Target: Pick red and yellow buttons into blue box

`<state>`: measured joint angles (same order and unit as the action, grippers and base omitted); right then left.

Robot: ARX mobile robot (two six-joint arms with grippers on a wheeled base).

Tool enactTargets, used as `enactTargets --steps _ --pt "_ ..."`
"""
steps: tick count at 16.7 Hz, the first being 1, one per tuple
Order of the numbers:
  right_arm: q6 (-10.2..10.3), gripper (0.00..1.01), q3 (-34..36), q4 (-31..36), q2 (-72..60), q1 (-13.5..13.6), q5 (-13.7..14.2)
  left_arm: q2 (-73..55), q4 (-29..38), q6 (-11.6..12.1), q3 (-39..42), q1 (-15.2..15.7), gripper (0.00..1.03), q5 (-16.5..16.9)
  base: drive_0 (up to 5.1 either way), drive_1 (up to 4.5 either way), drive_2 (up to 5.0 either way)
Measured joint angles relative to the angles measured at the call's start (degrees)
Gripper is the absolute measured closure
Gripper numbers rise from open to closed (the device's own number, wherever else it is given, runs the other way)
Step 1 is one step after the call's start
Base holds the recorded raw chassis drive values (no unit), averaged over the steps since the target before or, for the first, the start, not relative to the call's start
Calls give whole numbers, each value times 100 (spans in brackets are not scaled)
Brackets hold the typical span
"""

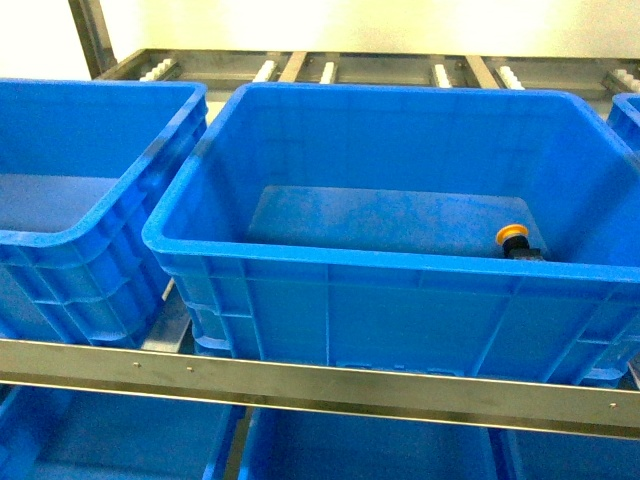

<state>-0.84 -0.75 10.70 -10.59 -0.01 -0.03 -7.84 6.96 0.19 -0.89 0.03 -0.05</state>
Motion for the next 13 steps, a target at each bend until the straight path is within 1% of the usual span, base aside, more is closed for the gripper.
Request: enactTargets --steps 1,2,3,4,6,11,12,13 --pt "-2 99 0 -48 50 0 0 372 -586 0 4 0 101 9 0 0 0" --pt "0 99 -2 -365 271 0 0 737 -645 -2 2 0 101 7 0 0 0" --pt "0 99 -2 -1104 804 0 -17 723 -691 -4 -11 0 101 -20 0 0 0" --pt "0 99 -2 -979 1040 0 -2 723 -754 -2 4 0 101 2 0 0 0" --pt "0 99 -2 -1123 1023 0 4 726 -730 -2 4 0 101 11 0 0 0" --pt "0 99 -2 -1099 1038 0 2 726 -728 -11 4 0 100 4 0 0 0" --pt "0 93 -2 -1099 1038 0 4 726 -726 -9 4 0 88 2 0 0 0" --pt "0 86 -2 -1099 1038 0 4 726 -728 -9 4 0 81 2 0 0 0"
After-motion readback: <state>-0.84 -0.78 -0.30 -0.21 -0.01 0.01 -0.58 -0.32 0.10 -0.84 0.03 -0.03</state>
